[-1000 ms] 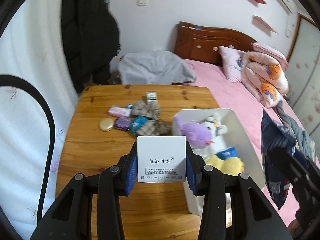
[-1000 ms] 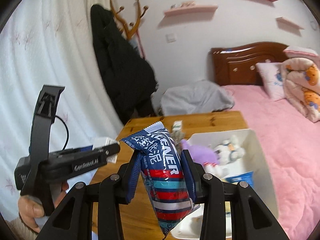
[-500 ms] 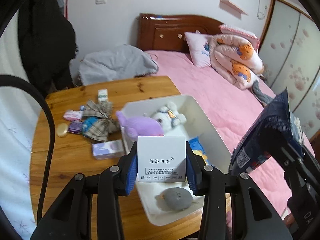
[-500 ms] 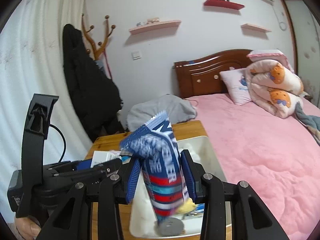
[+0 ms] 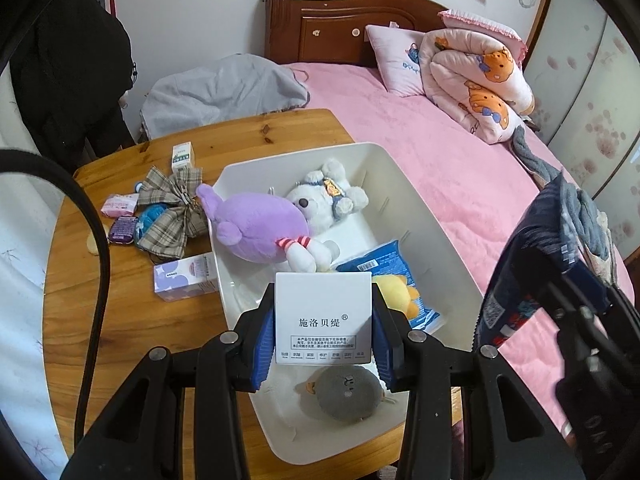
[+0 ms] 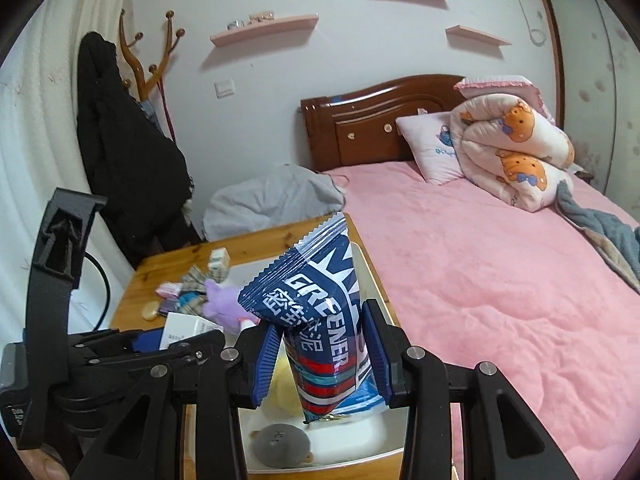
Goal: Organize objects
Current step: 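Lift the white box and snack bag and carry both over the tray, then open the right tool to drop the snack bag into the tray while the left tool holds the box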
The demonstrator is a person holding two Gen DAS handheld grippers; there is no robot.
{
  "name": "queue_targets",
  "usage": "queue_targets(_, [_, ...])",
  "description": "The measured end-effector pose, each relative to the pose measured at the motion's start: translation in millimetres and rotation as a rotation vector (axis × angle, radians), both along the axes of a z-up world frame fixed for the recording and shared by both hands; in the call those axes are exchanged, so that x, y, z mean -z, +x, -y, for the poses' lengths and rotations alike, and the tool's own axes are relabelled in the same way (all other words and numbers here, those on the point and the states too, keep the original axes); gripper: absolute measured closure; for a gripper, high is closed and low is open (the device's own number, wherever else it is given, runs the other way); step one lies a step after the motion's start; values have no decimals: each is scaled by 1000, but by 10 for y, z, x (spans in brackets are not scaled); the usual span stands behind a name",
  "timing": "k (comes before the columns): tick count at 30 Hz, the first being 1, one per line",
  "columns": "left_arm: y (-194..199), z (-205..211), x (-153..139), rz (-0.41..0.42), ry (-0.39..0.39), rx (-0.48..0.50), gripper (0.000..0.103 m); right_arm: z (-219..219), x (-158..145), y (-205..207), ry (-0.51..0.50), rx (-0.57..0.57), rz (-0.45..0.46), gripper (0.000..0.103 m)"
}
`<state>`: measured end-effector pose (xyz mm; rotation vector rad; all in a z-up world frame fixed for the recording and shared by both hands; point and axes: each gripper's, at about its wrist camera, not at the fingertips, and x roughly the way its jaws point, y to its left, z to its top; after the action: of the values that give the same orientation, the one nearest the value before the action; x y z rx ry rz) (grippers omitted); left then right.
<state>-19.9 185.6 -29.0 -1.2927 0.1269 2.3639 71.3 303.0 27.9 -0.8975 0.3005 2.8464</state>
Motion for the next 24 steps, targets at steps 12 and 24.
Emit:
queue_targets(12, [-76,-43,134,16,-29,-5,58,152,300,-226,107,6,133,62])
queue_targets(24, [-143,60,182,87,28,-16,39,97,255,-230,106,77,114,25])
